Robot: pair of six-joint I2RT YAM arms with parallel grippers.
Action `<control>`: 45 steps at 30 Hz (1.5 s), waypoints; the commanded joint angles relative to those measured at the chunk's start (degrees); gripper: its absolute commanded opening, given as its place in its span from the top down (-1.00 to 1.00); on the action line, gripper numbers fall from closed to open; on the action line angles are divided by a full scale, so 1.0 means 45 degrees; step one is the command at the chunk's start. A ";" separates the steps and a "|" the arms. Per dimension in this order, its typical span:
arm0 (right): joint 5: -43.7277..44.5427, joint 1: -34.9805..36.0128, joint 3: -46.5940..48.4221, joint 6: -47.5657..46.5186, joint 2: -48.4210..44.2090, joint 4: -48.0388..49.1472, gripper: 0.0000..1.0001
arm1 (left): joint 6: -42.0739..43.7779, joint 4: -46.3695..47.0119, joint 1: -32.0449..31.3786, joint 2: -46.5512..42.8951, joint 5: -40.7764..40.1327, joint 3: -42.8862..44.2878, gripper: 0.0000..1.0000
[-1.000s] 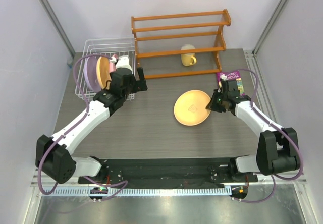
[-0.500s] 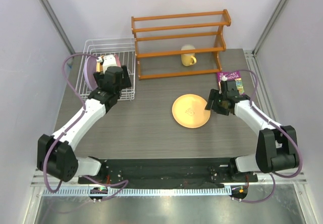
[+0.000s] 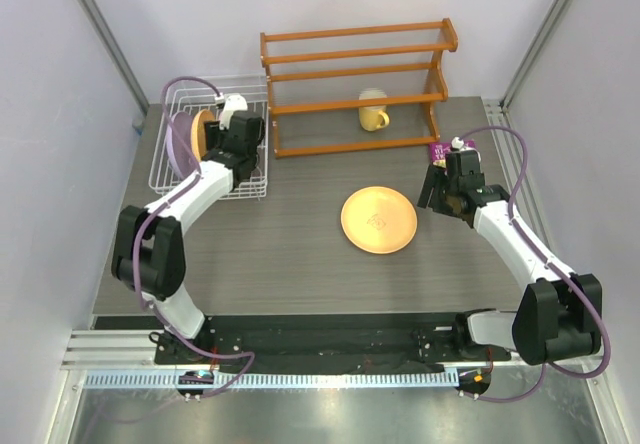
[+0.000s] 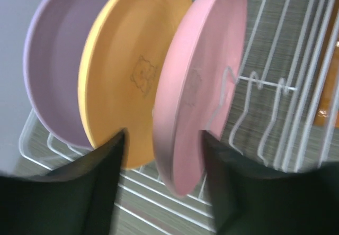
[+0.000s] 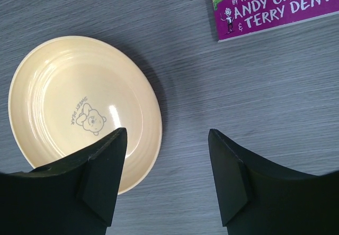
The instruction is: Unload the plates from the dish rack
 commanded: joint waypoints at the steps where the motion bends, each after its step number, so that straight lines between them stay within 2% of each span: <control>1: 0.0331 -0.0061 0.0205 -0.0158 0.0082 -0.0061 -0.35 | 0.0926 0.0679 -0.0011 0.0481 -0.1621 0.0630 0.15; 2: 0.0370 -0.0042 0.0185 -0.0158 0.0083 -0.0022 -0.35 | 0.0946 0.0679 -0.0011 0.0521 -0.1680 0.0649 0.30; 3: 0.0390 -0.0061 0.0166 -0.0158 0.0102 -0.0041 -0.34 | 0.0946 0.0699 -0.0011 0.0540 -0.1835 0.0650 0.55; 5: 0.0409 -0.0061 0.0204 -0.0158 0.0122 -0.0041 -0.34 | 0.0985 0.0679 -0.0011 0.0580 -0.1914 0.0650 0.80; 8: 0.0468 -0.0041 0.0205 -0.0158 0.0219 -0.0041 -0.34 | 0.1083 0.0718 -0.0128 0.0579 -0.2206 0.0669 1.00; 14: 0.0429 -0.0041 0.0185 -0.0139 0.0453 -0.0041 -0.34 | 0.2058 0.1769 -0.0791 0.0618 -0.3416 0.0728 1.00; 19: 0.0526 -0.0061 0.0088 -0.0119 0.0278 -0.0041 -0.34 | 0.4203 0.3469 -0.1553 0.0833 -0.5248 0.0786 1.00; 20: 0.0507 -0.0042 0.0068 -0.0119 0.0259 -0.0041 -0.34 | 0.4711 0.4439 -0.1689 0.0950 -0.5583 0.0767 1.00; 24: 0.0546 -0.0022 0.0068 -0.0119 0.0161 -0.0041 -0.34 | 0.8787 0.8618 -0.2256 0.1456 -0.7341 0.0377 1.00; 25: 0.0585 -0.0060 0.0107 -0.0119 0.0161 -0.0041 -0.35 | 1.0789 1.0949 -0.2315 0.1555 -0.7634 0.0318 1.00; 28: 0.0546 -0.0041 0.0165 -0.0119 0.0025 -0.0041 -0.36 | 1.4545 1.5058 -0.2530 0.1829 -0.8300 0.0103 1.00; 34: 0.0429 -0.0041 0.0439 -0.0021 -0.0891 -0.0061 -0.41 | 1.5341 1.5504 -0.3232 0.1615 -0.8594 0.0396 0.99; 38: -0.0271 -0.0042 0.0829 0.0115 -0.1362 -0.0022 -0.45 | 1.4798 1.4589 -0.4382 0.1342 -0.8516 0.0687 1.00; 40: -0.0605 -0.0022 0.1044 0.0213 -0.1440 0.0036 -0.46 | 1.3669 1.2467 -0.4872 0.0934 -0.8264 0.0883 1.00; 41: -0.0838 -0.0022 0.1083 0.0252 -0.1421 0.0172 -0.45 | 1.1515 1.1161 -0.5338 0.0699 -0.8030 0.0981 1.00; 42: -0.0937 -0.0022 0.1103 0.0349 -0.1441 0.0251 -0.45 | 0.9386 0.6952 -0.5536 0.0446 -0.7023 0.1194 1.00; 43: -0.0996 -0.0002 0.1122 0.0388 -0.1460 0.0387 -0.45 | 0.7199 0.4223 -0.5654 -0.0137 -0.6162 0.2067 1.00; 44: -0.1055 -0.0002 0.1142 0.0408 -0.1441 0.0446 -0.45 | 0.3059 0.0173 -0.5598 -0.0336 -0.4916 0.2559 1.00; 45: -0.1055 0.0036 0.1181 0.0447 -0.1441 0.0505 -0.45 | 0.2012 -0.0505 -0.5520 -0.0570 -0.3395 0.2796 1.00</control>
